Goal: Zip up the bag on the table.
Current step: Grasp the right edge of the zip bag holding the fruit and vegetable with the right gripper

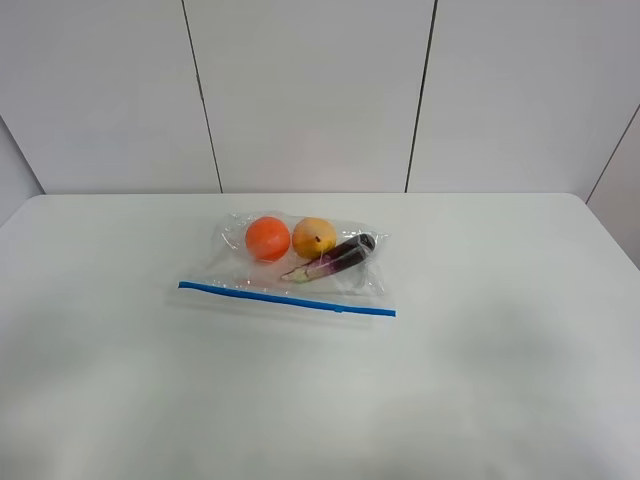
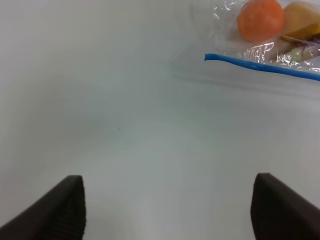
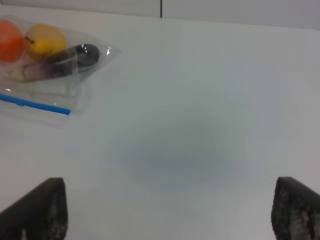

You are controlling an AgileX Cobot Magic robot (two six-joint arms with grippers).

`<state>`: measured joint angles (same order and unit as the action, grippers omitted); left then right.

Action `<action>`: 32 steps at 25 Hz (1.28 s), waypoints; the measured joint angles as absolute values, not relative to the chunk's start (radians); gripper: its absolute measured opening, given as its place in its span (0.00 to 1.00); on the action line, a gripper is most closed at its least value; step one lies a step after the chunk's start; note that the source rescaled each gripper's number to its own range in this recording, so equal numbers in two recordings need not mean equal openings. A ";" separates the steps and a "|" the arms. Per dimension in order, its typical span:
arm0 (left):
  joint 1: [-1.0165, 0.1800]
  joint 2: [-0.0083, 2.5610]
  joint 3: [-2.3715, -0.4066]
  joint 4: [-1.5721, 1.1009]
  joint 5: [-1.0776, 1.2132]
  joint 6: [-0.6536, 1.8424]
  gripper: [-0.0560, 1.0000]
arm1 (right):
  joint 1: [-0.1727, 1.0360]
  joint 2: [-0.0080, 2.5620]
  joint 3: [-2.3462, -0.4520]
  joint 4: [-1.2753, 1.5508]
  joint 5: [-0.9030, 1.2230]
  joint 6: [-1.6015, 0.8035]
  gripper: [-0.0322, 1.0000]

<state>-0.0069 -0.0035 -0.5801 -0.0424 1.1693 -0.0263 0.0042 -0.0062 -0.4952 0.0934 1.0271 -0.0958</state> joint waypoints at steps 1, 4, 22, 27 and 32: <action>-0.007 -0.003 -0.580 -0.042 1.169 -0.026 0.94 | 0.004 -0.006 -0.495 0.093 1.027 -0.096 1.00; -0.007 -0.003 -0.580 -0.042 1.169 -0.026 0.94 | 0.004 -0.006 -0.495 0.093 1.027 -0.096 1.00; -0.007 -0.003 -0.580 -0.042 1.169 -0.026 0.94 | 0.005 0.535 -0.751 0.238 0.945 -0.030 1.00; -0.007 -0.003 -0.580 -0.042 1.169 -0.026 0.94 | 0.005 0.841 -0.923 0.306 0.942 -0.097 1.00; -0.007 -0.003 -0.580 -0.042 1.169 -0.026 0.94 | 0.005 1.140 -1.059 0.381 0.933 -0.178 1.00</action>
